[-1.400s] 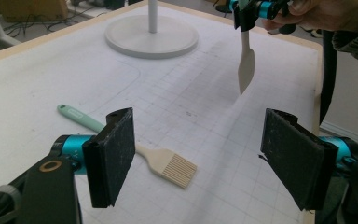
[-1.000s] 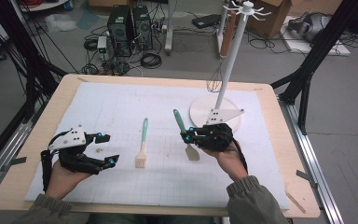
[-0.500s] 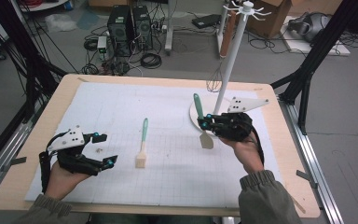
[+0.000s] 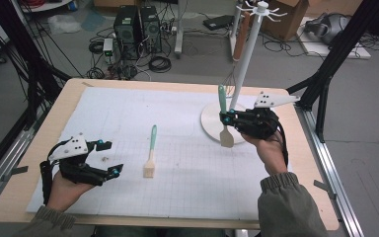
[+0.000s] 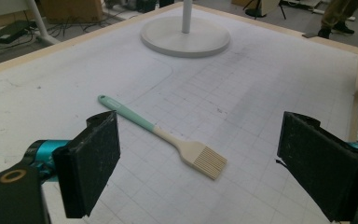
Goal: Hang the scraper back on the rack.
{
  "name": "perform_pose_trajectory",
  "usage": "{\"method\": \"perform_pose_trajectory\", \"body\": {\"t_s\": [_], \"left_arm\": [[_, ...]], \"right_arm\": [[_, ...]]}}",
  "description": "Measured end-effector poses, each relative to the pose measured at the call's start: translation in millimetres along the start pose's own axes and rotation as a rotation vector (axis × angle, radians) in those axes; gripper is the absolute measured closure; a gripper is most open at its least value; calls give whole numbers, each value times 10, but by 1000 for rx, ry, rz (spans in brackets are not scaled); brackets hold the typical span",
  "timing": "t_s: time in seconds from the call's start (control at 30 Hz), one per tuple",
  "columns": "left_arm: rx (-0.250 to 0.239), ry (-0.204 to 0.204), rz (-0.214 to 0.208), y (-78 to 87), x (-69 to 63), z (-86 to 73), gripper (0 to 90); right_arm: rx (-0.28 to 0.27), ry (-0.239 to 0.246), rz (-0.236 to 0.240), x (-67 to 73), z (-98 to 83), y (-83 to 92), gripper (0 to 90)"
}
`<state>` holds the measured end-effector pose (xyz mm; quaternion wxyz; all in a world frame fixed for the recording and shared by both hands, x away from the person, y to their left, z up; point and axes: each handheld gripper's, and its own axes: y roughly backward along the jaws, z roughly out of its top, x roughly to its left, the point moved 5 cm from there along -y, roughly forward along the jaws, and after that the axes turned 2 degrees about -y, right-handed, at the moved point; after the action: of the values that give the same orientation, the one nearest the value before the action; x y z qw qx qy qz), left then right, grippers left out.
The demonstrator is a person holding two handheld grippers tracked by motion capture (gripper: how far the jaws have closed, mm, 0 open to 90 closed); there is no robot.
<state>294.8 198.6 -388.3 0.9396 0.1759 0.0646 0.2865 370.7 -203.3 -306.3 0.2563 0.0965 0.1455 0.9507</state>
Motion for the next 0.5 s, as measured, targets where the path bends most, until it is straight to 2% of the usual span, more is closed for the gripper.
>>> {"method": "perform_pose_trajectory", "body": {"t_s": [0.23,0.5], "left_arm": [[-5,2,4,19,32,-18,132],[-11,4,12,33,50,-23,132]], "right_arm": [[-28,-13,-18,-106,148,56,845],[-52,4,-36,-187,369,107,845]]}}
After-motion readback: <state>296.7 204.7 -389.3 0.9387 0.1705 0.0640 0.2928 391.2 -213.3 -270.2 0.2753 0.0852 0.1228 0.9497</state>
